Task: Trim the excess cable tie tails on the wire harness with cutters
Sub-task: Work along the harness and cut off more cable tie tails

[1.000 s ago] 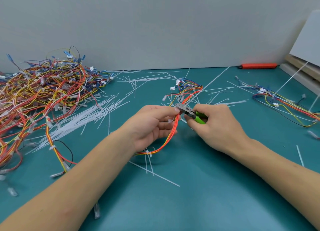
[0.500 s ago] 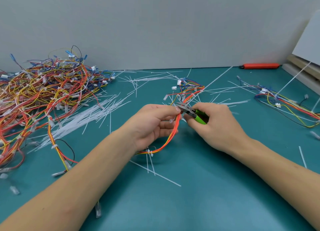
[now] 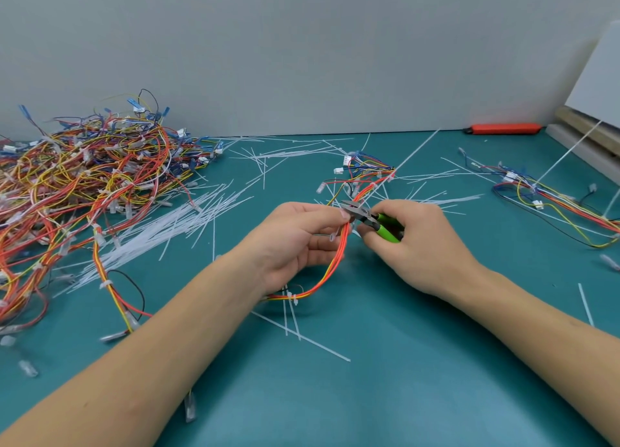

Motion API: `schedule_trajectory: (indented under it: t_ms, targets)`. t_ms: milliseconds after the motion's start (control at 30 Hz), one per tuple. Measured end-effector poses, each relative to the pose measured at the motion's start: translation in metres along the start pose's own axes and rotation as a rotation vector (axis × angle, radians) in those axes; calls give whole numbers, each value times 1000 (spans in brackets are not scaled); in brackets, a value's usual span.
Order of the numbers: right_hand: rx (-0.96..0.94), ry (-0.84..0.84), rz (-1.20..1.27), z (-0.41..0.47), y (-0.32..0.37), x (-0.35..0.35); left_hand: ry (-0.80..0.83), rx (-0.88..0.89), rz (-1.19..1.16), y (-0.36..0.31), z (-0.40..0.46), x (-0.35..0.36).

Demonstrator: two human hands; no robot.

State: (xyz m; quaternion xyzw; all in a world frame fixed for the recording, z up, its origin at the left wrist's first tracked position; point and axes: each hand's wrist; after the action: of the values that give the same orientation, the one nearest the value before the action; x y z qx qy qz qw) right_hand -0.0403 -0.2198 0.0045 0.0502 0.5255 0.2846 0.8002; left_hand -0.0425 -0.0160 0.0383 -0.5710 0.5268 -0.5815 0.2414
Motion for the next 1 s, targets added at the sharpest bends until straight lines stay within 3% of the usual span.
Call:
schedule_trajectory:
  t_ms: [1000]
  targets:
    - [13, 12, 7, -2, -1, 0, 31, 54, 63, 0, 1, -3]
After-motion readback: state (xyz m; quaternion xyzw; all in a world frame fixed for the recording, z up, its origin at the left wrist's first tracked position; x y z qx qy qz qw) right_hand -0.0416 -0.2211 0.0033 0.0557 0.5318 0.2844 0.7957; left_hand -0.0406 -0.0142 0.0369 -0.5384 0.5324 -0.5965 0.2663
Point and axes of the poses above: each hand's wrist, its own z-axis towards the middle knuckle, its own x-axis out of the palm, y = z × x, and after that the axes turned 15 degrees about -z, right-handed
